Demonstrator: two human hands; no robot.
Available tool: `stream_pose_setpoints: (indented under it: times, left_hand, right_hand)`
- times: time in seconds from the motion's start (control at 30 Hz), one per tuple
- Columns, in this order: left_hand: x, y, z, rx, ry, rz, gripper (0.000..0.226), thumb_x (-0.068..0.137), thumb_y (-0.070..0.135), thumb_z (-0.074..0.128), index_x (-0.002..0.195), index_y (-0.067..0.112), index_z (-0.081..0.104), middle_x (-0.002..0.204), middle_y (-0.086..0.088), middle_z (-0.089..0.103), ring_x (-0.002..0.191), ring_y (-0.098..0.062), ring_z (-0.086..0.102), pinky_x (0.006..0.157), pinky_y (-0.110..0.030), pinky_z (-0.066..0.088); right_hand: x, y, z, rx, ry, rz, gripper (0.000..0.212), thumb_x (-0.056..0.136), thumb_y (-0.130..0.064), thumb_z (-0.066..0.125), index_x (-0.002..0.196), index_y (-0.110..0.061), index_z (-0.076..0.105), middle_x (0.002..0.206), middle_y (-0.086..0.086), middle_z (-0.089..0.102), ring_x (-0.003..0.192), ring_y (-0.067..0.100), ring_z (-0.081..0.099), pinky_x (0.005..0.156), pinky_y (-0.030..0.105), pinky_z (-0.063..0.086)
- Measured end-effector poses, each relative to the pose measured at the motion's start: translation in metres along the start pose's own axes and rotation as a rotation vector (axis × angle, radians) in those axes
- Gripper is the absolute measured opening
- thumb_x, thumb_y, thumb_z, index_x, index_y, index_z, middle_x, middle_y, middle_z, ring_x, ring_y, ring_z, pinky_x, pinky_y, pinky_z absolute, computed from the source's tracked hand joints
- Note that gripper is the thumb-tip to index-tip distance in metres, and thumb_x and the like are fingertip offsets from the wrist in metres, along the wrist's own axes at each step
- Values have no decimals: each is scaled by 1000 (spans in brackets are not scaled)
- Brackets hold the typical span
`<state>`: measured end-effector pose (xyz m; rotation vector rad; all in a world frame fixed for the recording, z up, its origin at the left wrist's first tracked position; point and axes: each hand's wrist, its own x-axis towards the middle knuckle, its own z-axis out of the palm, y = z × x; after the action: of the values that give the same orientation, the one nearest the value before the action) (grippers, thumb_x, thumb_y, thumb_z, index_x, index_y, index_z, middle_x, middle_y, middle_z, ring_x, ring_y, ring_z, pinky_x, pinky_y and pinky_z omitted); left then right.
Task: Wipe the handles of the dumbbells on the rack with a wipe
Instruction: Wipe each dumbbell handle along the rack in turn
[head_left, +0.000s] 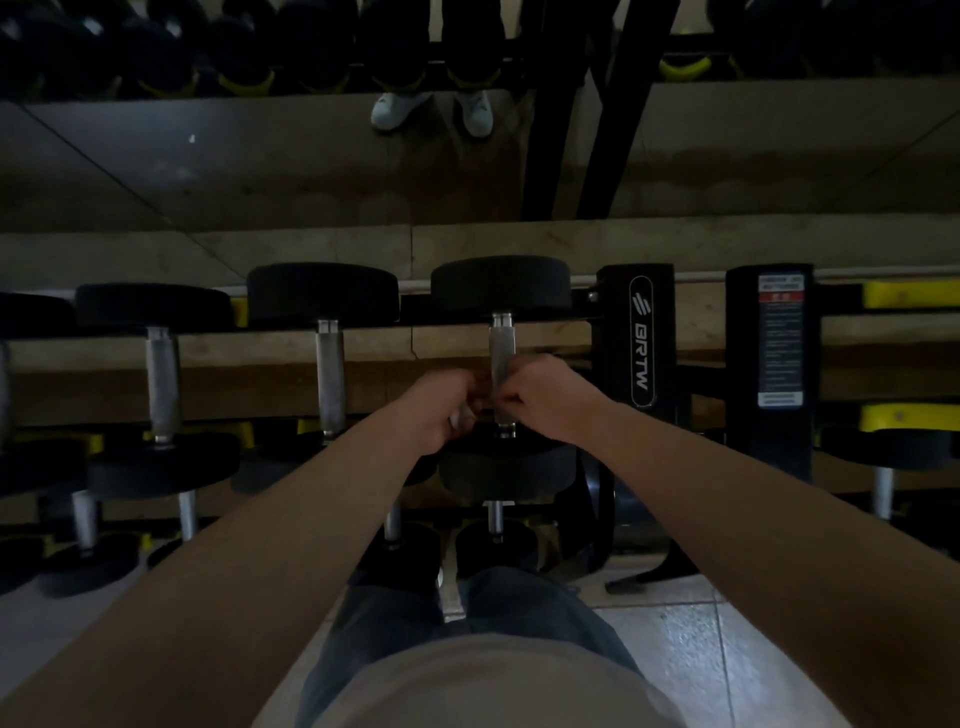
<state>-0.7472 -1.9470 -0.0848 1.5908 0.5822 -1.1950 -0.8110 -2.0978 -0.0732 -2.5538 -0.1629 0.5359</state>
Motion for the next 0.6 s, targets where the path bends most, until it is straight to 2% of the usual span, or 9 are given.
stream_pose_setpoints:
  times: [0.1,0.17,0.2,0.27,0.33,0.4,0.43,0.5,0.6]
  left_hand:
    - [1,-1,-3,-62,-7,-3,24,95,8,44,98,17,66,95,-5,66,72,-11,57,41,-19,37]
    - [-1,0,-4,-65,0,-3,24,96,9,44,96,17,66,90,-4,65,65,-9,53,44,-19,37]
    - [-4,0,-5,-61,6,-7,22,96,10,46,97,17,67,90,-4,65,65,-9,53,46,-19,37]
    - [-5,-1,-6,-50,-5,-9,20,94,15,52,106,16,69,99,-7,69,62,-8,53,45,-19,37]
    - [-7,-1,-7,-45,-25,-10,25,95,18,53,114,16,68,105,-8,71,58,-7,55,42,-19,36]
    - [-9,-1,-7,-54,-23,-10,24,96,18,51,114,16,68,101,-6,71,67,-9,58,42,-18,36]
    - [-10,0,-7,-59,-21,-10,23,96,16,51,111,17,68,96,-5,70,69,-9,56,43,-18,37]
    - [-13,2,-6,-69,-17,-10,28,93,6,45,106,16,69,89,-3,65,66,-9,51,45,-19,36]
    - [-17,9,-6,-73,-14,5,38,91,-1,37,101,16,70,91,-4,64,70,-11,50,53,-22,38]
  right_hand:
    - [16,0,-9,141,330,153,19,99,-19,62,107,-16,79,111,7,71,101,22,66,83,22,41]
    - [19,0,-7,176,431,192,17,97,-16,64,105,-14,79,107,8,72,97,22,67,80,21,40]
    - [15,-1,-3,151,387,184,18,98,-17,63,107,-15,79,110,9,71,99,23,66,83,23,43]
    - [4,-2,7,62,184,107,21,99,-18,61,109,-17,78,115,9,69,105,25,64,92,34,50]
    - [-5,-2,11,-6,-6,28,21,98,-19,60,108,-17,79,115,8,68,107,26,63,95,40,50]
    - [-4,-4,6,-66,-89,-28,22,98,-21,59,109,-19,78,114,7,67,107,25,63,95,40,51]
    - [0,-5,2,-84,-71,-49,22,99,-21,59,110,-19,77,114,7,67,107,25,63,94,40,51]
    - [12,-7,-7,-57,69,14,21,99,-19,58,109,-17,77,115,8,68,107,25,63,92,34,50]
    - [23,-6,-19,120,403,185,17,98,-16,62,103,-13,78,105,9,72,95,23,66,79,24,43]
